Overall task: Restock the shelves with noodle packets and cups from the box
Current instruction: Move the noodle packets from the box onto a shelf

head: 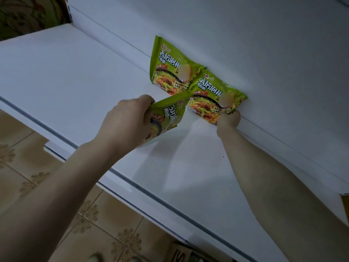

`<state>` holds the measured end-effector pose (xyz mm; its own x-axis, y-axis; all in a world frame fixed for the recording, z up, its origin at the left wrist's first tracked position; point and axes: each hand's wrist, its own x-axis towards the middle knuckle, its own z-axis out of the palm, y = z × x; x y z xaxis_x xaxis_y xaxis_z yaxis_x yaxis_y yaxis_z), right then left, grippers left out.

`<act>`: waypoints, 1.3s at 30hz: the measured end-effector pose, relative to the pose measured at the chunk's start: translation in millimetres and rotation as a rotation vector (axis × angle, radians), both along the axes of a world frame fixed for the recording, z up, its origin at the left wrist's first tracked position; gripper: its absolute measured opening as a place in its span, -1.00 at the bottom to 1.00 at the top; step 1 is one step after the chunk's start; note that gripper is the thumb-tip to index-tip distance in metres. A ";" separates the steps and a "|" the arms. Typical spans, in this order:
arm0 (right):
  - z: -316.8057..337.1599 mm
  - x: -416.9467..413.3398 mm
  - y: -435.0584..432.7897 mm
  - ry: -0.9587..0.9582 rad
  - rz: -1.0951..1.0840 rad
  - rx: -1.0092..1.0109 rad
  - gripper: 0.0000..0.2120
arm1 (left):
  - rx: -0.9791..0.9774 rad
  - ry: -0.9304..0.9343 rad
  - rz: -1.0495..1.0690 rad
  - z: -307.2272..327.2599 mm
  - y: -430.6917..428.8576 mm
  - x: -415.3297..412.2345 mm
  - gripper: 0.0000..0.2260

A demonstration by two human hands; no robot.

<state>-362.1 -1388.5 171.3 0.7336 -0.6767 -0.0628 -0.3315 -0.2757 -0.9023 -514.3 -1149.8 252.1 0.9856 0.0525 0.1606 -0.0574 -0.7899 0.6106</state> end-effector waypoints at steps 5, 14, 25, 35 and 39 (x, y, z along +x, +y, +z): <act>-4.0 2.9 -1.7 0.031 0.024 -0.076 -0.73 | 0.016 0.006 -0.027 -2.2 -5.4 2.2 -0.76; 14.8 -17.7 -15.3 0.105 0.127 -0.003 -0.63 | 0.007 0.033 -0.058 -3.4 -11.0 3.3 -0.75; 54.1 -108.3 -2.6 0.118 0.796 0.154 -0.81 | -0.269 0.044 -0.029 1.5 -18.6 7.2 -0.80; 33.9 -117.0 -16.0 0.152 0.626 0.529 -0.67 | -0.656 0.079 0.024 -9.7 -48.8 9.8 -0.88; 24.7 -123.0 -19.3 0.095 0.551 0.635 -0.68 | -0.784 0.114 0.028 -17.2 -68.9 8.6 -0.91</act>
